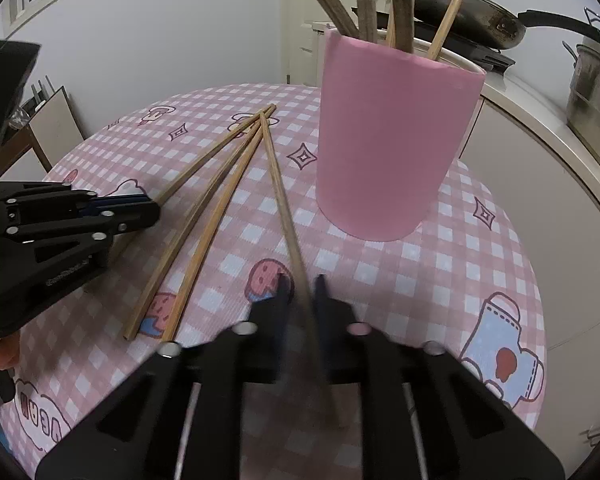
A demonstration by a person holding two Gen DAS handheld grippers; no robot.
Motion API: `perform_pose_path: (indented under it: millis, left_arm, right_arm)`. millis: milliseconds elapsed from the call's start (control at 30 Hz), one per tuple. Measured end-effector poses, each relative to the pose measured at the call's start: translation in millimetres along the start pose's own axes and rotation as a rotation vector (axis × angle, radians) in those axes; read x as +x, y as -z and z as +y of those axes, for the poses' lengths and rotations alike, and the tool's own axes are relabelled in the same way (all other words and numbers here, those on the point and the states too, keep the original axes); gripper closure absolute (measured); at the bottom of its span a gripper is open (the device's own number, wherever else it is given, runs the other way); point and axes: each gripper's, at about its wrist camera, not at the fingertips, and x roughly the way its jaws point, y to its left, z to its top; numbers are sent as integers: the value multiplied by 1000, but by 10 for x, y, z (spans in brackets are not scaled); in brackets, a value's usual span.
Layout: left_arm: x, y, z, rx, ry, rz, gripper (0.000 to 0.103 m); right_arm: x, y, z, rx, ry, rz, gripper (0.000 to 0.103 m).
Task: Organize utensils
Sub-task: 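Close the left tool on a chopstick while the right tool grasps another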
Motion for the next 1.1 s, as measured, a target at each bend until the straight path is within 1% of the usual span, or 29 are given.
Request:
perform_pose_path:
  millis: [67,233,400,500,567,633,700,767,800,833,867,900,933,967,1100]
  left_arm:
    - [-65,82,31,10,0,0,97]
    - [-274,360,189,12,13,6,98]
    - [-503,675,269,35,18,7,98]
    - [-625,823,299,32,24,14,97]
    - [-658,858,310,28,27,11,97]
    - [-626,815,324,8,36,6,97]
    - [-576,748,305,8,43,5,96]
    - [-518,667,276,16,54,11,96]
    - [-494,632,275,19,56,13,95]
    - [-465,602,272,22,58,15,88]
    - [-427,551,274,20,62,16,76]
    - [-396,505,284,13,61,14,59]
    - [-364,467,300,5,59,10,52]
    - [-326,411,319,-4,55,3,51]
    - [-138,207,382,-18,39,12,51]
  right_arm:
    - [-29,32,27,-8,-21,9,99]
    - [-152,176,121,-30,-96,35,99]
    - [-290,326,203,-65,-113,65,99]
    - [-385,429,242,-100,-109,93,99]
    - [-411,439,253,-106,-94,93,98]
    - [-363,395,264,-106,-67,89,98]
    - [-304,325,285,-99,-62,80,96]
    - [-240,245,282,-101,-52,66,89]
    - [-214,211,291,-105,-44,62,87]
    - [-160,153,305,-111,-31,57,85]
    - [-123,112,313,-115,-26,54,85]
    - [-83,69,318,-117,-24,52,85]
    - [-39,15,326,-120,-23,48,85]
    - [-6,-29,334,-124,-22,47,85]
    - [149,-230,362,-142,-5,44,85]
